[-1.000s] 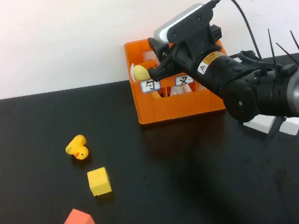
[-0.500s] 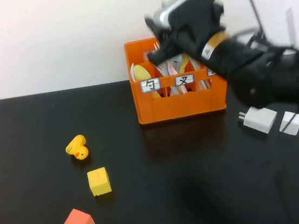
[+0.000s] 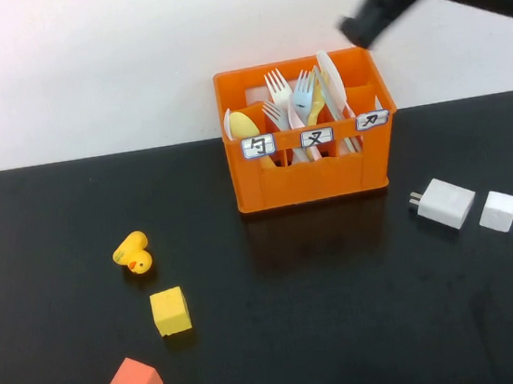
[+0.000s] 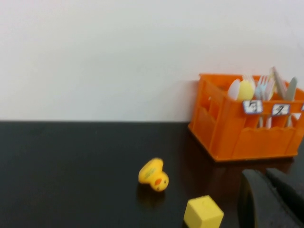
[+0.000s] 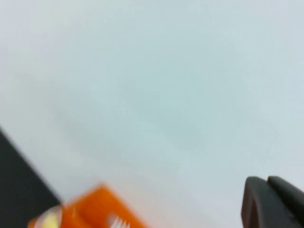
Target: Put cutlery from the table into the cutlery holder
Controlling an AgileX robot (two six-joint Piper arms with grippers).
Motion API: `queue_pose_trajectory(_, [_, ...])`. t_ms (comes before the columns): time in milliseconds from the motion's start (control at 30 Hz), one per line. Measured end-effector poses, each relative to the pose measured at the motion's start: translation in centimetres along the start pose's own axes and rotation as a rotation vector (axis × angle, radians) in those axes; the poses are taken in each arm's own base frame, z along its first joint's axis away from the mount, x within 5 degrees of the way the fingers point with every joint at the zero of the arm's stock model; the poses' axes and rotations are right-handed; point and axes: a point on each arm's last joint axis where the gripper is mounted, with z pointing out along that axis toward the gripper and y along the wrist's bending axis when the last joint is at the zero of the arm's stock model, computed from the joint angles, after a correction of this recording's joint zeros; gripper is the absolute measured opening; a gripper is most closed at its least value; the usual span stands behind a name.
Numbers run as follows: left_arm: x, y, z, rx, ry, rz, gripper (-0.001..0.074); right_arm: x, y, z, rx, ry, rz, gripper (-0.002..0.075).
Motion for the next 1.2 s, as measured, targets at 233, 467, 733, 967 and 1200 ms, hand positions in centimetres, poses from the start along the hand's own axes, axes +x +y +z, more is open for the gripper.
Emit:
queue_pose_trajectory(233, [0.9, 0.4, 0.1, -0.043, 0.062, -0.129, -0.0001, 3.4, 2.5, -3.5, -0.054, 0.017, -0.008, -0.0002])
queue_pose_trajectory(467, [2.4, 0.2, 1.0, -0.001, 0.030, -0.066, -0.0001, 8.3, 5.7, -7.7, -0.123, 0.095, 0.033, -0.0002])
queue_pose_trajectory(733, [2.5, -0.3, 1.2, 0.073, -0.036, -0.016, -0.0001, 7.0, 4.1, -16.4, -0.031, 0.059, 0.057, -0.0002])
queue_pose_trajectory(967, [2.7, 0.1, 1.2, 0.023, -0.003, -0.001, -0.0001, 7.0, 2.8, -23.5, 0.040, 0.155, 0.074, -0.0002])
queue_pose_trajectory(1200, [1.6, 0.6, 0.6, -0.055, 0.035, -0.050, -0.0001, 8.5, 2.7, -30.3, 0.099, 0.229, 0.117, -0.0002])
